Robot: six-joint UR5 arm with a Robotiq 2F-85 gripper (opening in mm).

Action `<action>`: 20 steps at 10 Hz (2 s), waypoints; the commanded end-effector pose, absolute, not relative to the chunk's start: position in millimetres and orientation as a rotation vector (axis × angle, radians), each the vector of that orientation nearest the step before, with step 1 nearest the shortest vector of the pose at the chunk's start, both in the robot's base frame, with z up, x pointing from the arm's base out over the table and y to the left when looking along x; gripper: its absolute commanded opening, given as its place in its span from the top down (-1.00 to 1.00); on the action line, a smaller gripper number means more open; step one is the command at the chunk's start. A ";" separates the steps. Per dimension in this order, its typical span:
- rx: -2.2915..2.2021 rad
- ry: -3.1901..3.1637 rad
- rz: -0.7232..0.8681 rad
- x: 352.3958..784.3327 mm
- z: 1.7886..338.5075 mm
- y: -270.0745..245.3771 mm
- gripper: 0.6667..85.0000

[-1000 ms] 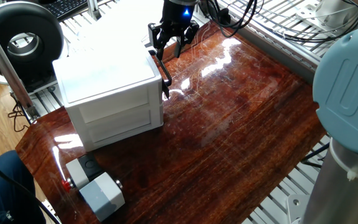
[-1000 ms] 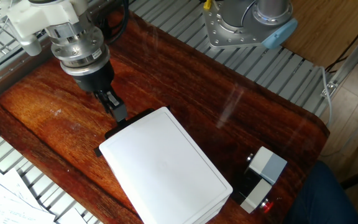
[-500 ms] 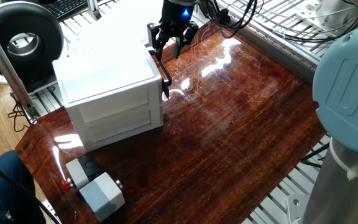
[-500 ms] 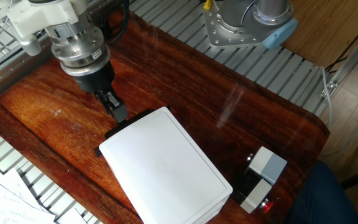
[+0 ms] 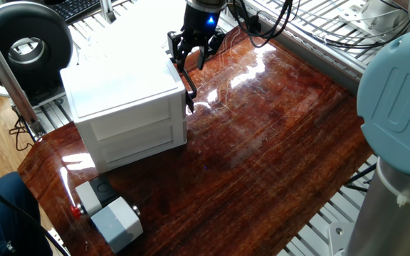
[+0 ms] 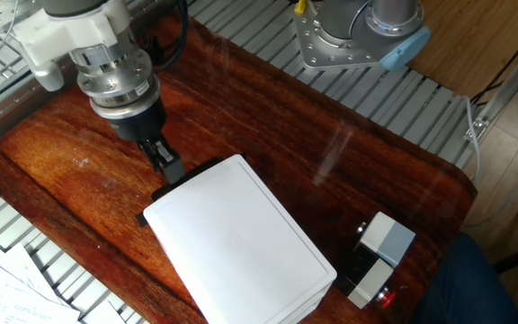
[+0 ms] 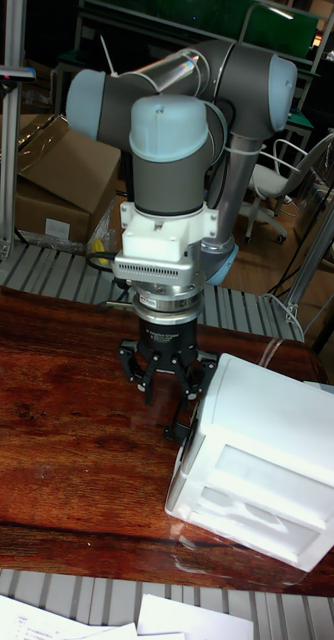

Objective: Take something out of a drawer

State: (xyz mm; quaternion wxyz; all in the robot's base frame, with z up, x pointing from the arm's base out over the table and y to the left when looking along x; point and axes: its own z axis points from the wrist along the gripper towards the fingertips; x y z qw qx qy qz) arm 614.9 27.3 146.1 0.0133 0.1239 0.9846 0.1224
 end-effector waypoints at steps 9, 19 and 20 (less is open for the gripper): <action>0.291 3.094 0.273 607.3 142.5 3.5 -0.19; 0.219 3.106 0.258 592.4 145.0 -16.4 -0.18; 0.210 3.107 0.248 590.4 143.9 -20.3 -0.18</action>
